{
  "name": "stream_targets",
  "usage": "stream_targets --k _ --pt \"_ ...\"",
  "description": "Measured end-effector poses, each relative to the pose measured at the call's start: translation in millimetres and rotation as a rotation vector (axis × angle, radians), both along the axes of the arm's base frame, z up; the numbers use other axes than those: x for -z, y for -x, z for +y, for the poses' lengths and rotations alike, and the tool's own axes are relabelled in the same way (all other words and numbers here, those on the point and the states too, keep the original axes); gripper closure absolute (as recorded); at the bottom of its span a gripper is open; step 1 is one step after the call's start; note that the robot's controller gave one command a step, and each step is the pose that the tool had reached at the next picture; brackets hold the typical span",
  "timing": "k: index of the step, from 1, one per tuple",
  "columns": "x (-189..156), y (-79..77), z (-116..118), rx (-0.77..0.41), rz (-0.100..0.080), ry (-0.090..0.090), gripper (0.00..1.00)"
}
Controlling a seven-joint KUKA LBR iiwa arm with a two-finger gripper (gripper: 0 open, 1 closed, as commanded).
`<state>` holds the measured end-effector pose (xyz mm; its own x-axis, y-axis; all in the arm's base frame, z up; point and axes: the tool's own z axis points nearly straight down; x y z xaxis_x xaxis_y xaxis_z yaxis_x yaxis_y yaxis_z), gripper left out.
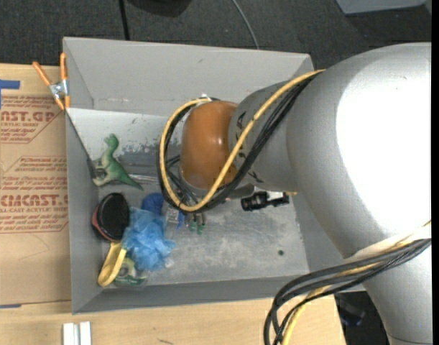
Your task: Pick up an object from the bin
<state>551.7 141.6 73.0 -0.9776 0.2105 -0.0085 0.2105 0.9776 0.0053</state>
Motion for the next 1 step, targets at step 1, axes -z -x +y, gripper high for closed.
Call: stream_targets --k 1 --pt "-30.3 4.0 -1.7 -0.005 0.013 0.003 1.0"
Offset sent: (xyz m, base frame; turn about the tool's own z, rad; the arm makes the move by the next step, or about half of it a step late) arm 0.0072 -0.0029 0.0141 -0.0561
